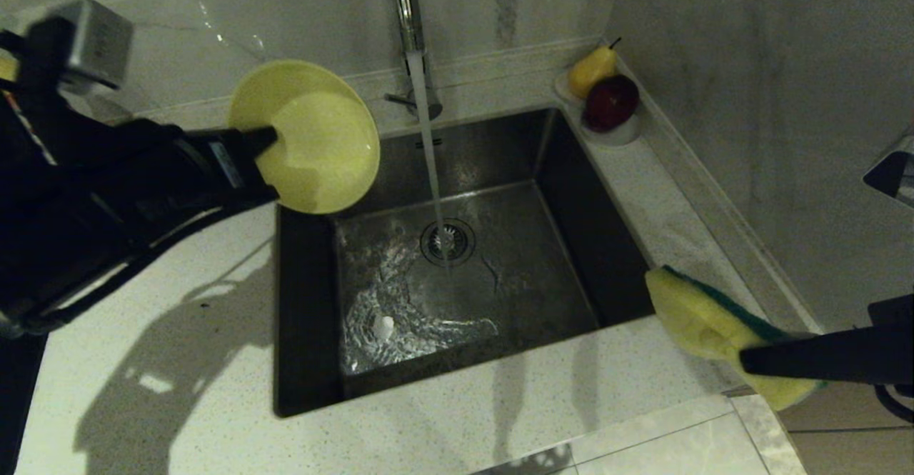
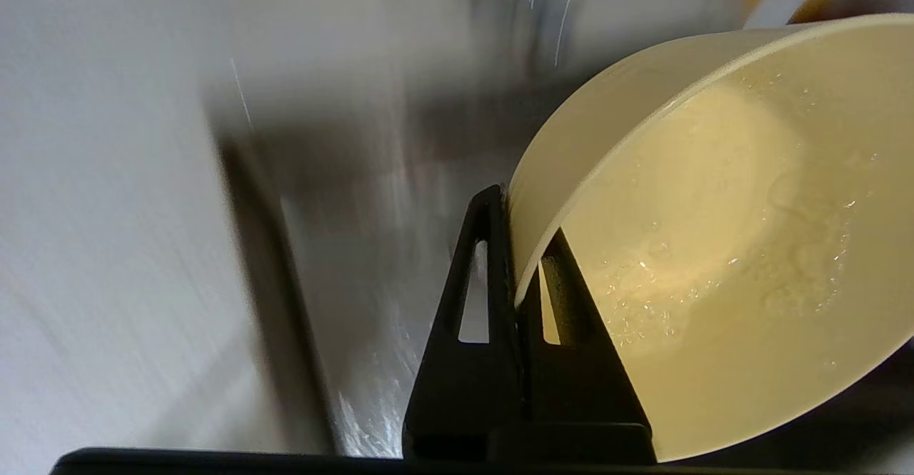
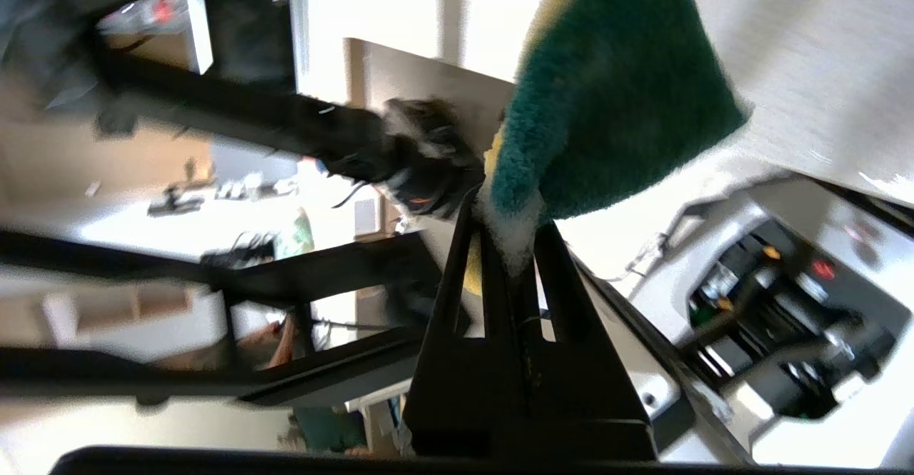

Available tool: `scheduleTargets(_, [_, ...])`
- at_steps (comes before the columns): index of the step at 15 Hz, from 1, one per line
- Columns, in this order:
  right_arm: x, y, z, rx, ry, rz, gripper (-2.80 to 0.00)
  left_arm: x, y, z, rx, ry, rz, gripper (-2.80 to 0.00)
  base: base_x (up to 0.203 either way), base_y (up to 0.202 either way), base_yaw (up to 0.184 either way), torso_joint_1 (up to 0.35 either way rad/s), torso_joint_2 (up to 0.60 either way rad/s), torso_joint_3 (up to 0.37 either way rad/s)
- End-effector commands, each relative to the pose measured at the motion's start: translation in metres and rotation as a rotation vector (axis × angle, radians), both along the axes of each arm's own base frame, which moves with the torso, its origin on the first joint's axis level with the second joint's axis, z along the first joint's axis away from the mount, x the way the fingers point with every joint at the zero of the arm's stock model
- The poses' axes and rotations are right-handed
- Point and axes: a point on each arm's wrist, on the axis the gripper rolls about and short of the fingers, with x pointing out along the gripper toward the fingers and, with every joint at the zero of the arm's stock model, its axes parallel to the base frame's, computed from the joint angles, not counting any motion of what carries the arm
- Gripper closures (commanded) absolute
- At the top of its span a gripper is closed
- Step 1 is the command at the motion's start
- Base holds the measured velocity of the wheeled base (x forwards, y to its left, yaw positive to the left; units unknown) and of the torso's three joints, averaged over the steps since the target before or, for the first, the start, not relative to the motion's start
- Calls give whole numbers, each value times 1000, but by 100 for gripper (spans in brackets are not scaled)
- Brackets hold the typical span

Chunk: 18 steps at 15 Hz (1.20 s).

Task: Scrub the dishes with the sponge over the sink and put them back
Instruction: Wash the bowl, then wipe the bowl

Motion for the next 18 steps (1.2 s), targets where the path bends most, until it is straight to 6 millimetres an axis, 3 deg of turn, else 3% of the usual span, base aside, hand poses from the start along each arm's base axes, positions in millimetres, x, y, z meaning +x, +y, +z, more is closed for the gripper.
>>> scheduleTargets(1, [-4,8,16,30,-36,70,0,26,-13,-37,-66,252,6,0,0,0,0,0,0,0])
scheduleTargets(3, [-5,18,25,44,-54,127,0,32,-17,-55,-66,397,19,0,0,0,0,0,0,0])
scheduleTargets(6, [0,41,21,26,-24,215,0,27,-33,-66,-89,495,-16,0,0,0,0,0,0,0])
scheduleTargets(9, [22,76,7,-26,26,252,0,37,-41,-70,-88,509,-19,0,0,0,0,0,0,0])
scheduleTargets(13, [57,123,-8,-62,42,257,0,38,-44,-59,-87,463,-30,0,0,0,0,0,0,0])
scheduleTargets(18, [97,166,-25,-88,67,250,0,38,-52,-63,-45,469,-61,0,0,0,0,0,0,0])
